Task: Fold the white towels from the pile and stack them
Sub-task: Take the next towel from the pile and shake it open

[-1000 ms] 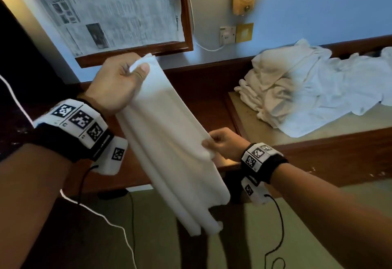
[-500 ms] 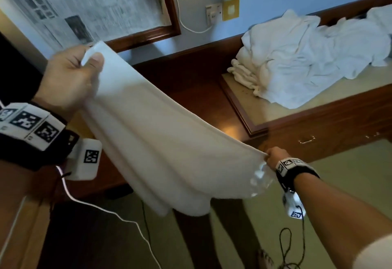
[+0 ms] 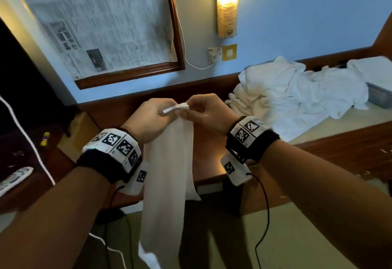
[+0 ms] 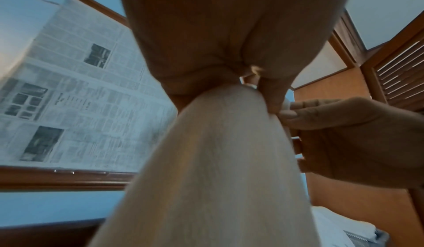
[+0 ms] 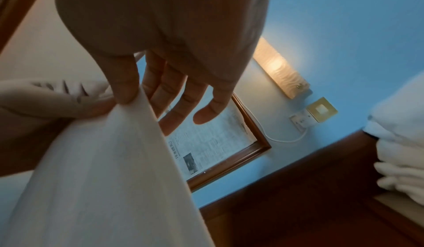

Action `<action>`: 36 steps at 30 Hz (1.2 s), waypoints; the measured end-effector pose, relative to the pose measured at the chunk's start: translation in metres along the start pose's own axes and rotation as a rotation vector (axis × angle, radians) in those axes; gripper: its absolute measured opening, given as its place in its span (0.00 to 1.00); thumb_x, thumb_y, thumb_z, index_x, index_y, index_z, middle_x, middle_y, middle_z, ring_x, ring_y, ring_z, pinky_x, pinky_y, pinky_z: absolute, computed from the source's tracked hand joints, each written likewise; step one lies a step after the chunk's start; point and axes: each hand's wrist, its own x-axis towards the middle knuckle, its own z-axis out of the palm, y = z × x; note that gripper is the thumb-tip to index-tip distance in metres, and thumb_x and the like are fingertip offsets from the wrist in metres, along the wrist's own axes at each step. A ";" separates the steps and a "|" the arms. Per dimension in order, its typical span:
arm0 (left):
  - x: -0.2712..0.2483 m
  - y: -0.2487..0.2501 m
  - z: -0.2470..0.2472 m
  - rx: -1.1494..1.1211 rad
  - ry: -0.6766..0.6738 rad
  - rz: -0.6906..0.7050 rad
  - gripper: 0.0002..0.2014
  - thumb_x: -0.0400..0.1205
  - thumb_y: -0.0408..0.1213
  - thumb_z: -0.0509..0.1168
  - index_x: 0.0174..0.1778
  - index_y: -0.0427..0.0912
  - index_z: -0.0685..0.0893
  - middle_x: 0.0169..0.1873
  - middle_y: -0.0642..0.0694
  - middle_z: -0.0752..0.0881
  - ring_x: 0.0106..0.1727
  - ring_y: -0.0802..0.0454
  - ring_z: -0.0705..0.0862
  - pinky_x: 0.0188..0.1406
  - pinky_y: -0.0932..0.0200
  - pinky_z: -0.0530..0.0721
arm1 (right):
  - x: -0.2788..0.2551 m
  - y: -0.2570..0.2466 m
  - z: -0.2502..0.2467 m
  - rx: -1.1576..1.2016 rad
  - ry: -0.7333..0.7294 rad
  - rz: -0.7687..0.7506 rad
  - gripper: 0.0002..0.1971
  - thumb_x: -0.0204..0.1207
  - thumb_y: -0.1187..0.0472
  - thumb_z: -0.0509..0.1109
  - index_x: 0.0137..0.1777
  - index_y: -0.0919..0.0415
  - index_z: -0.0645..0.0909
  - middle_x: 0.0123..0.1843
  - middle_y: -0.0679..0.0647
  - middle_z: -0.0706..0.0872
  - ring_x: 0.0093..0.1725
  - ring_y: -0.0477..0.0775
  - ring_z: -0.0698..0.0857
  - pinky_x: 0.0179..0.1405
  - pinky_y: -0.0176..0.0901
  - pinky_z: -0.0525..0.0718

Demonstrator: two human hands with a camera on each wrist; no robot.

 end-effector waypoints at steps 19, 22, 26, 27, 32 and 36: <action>-0.014 0.016 0.114 -0.525 0.405 -0.081 0.10 0.81 0.48 0.67 0.35 0.52 0.87 0.32 0.55 0.86 0.35 0.60 0.79 0.36 0.56 0.78 | 0.042 -0.061 -0.101 -0.315 0.134 -0.232 0.15 0.78 0.53 0.74 0.39 0.65 0.79 0.31 0.58 0.79 0.31 0.47 0.74 0.34 0.44 0.75; -0.013 0.008 0.153 -0.504 0.283 -0.195 0.26 0.72 0.70 0.68 0.42 0.48 0.90 0.40 0.50 0.92 0.40 0.58 0.85 0.42 0.43 0.86 | 0.039 -0.059 -0.126 -0.330 0.164 -0.256 0.10 0.78 0.55 0.74 0.39 0.59 0.81 0.32 0.51 0.80 0.33 0.47 0.75 0.37 0.42 0.75; -0.003 0.000 0.162 -0.394 0.330 -0.197 0.31 0.70 0.74 0.61 0.33 0.46 0.84 0.28 0.57 0.83 0.32 0.61 0.77 0.34 0.54 0.75 | 0.023 -0.037 -0.154 -0.337 0.247 -0.193 0.07 0.79 0.58 0.73 0.41 0.54 0.80 0.36 0.46 0.80 0.40 0.49 0.78 0.45 0.46 0.78; 0.002 0.002 0.157 -0.378 0.372 -0.197 0.27 0.72 0.69 0.61 0.33 0.45 0.83 0.29 0.56 0.83 0.33 0.58 0.78 0.34 0.55 0.74 | 0.017 -0.031 -0.159 -0.340 0.235 -0.165 0.07 0.79 0.58 0.73 0.41 0.55 0.80 0.37 0.48 0.80 0.41 0.50 0.78 0.46 0.46 0.78; 0.041 0.045 0.127 -0.205 0.323 -0.164 0.10 0.80 0.39 0.61 0.38 0.43 0.86 0.35 0.46 0.87 0.40 0.45 0.84 0.39 0.55 0.77 | -0.022 -0.012 -0.149 -0.601 -0.296 0.026 0.06 0.77 0.57 0.76 0.50 0.58 0.88 0.57 0.47 0.86 0.56 0.46 0.82 0.61 0.40 0.77; 0.059 0.080 0.113 -0.171 0.332 -0.075 0.10 0.78 0.30 0.63 0.35 0.44 0.87 0.34 0.48 0.89 0.39 0.50 0.86 0.39 0.56 0.79 | -0.039 0.006 -0.131 -0.557 -0.358 0.027 0.07 0.76 0.55 0.78 0.49 0.57 0.87 0.48 0.39 0.83 0.44 0.37 0.79 0.46 0.27 0.71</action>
